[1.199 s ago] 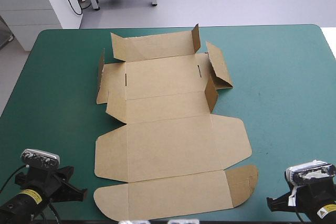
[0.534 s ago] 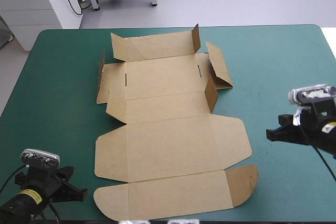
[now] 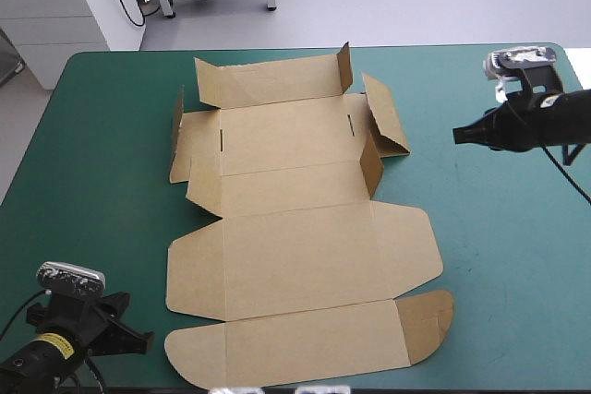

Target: Fold the box

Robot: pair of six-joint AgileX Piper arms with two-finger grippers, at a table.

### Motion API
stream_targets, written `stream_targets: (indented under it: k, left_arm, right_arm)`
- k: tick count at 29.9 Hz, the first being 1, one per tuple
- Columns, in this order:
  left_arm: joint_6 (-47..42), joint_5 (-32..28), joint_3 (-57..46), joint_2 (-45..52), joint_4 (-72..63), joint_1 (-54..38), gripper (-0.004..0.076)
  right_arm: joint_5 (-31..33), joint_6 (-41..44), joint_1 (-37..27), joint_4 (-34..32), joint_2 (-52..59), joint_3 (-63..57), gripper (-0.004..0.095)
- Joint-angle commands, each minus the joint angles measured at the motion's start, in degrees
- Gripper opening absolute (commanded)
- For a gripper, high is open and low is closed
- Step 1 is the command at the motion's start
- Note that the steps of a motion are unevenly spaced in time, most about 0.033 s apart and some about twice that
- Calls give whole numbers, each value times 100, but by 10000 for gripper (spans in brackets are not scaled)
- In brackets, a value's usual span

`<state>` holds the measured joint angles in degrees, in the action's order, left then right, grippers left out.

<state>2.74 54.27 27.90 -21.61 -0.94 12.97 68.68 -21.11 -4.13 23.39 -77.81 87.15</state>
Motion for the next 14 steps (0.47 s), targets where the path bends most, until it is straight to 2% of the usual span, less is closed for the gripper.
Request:
stream_targets:
  k: [1,5,12,14]
  left_arm:
    - [-7,-302,151,-35,-12,4,-8]
    - [-7,-302,151,-35,-12,4,-8]
    - [-7,-302,151,-35,-12,4,-8]
    - [-7,-302,151,-35,-12,4,-8]
  right_arm:
    - [-159,185,574,-200,-314,528,-13]
    - [-389,532,1181,-848,-879,832,-13]
    - [-703,657,1721,-956,-1750,1208,-13]
    - [-692,657,1807,-1061,-1925,1335,17]
